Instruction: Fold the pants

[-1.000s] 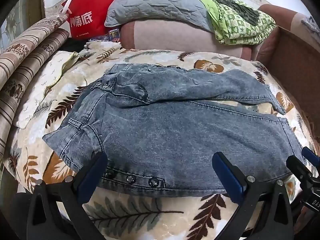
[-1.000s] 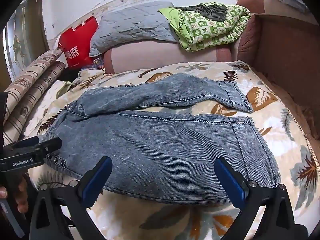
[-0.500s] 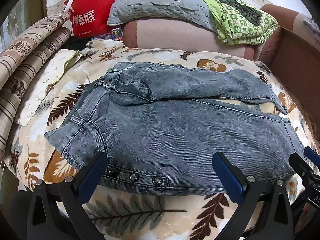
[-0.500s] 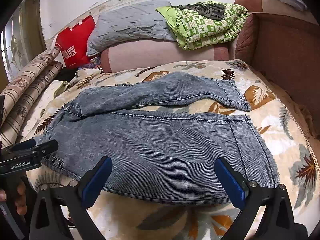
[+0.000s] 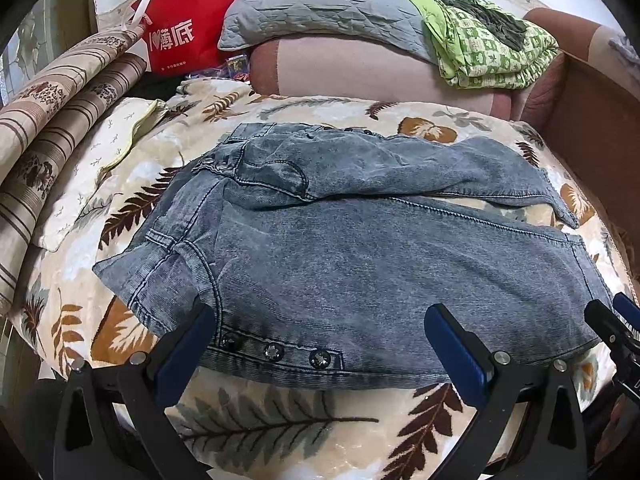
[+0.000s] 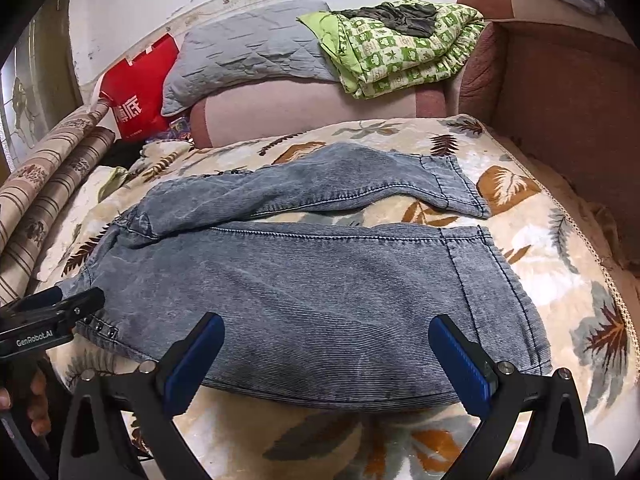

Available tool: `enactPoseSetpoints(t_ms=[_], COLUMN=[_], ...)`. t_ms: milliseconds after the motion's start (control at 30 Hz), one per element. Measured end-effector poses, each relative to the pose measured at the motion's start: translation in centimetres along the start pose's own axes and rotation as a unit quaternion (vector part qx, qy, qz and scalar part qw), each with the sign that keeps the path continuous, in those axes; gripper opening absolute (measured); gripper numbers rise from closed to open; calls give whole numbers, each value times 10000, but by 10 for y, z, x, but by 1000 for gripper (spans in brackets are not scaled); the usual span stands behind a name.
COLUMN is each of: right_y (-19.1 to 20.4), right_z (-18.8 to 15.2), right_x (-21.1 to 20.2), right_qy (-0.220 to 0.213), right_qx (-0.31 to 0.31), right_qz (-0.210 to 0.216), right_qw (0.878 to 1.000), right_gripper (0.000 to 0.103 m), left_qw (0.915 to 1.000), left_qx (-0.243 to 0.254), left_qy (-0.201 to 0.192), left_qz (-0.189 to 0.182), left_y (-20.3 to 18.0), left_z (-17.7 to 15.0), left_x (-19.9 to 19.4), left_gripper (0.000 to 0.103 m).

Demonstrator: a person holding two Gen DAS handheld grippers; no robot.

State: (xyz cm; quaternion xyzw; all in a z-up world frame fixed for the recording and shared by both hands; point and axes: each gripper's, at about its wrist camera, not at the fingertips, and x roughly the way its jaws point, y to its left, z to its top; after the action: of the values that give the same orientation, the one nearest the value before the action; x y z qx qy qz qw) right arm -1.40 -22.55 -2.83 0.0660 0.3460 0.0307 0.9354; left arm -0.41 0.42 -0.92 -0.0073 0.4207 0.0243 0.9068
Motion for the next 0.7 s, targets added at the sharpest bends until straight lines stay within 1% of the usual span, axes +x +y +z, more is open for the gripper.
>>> enactPoseSetpoints(t_ms=[700], right_y=[0], right_z=[-1], right_x=[0], right_qy=[8], right_qx=[9], right_qz=[-6], right_qw=[10000], right_gripper=[103], left_qw=[9998], left_qx=[-201], left_qy=[40], left_qz=[71], left_y=[14], left_z=[-4], left_x=[-1], left_gripper=[103])
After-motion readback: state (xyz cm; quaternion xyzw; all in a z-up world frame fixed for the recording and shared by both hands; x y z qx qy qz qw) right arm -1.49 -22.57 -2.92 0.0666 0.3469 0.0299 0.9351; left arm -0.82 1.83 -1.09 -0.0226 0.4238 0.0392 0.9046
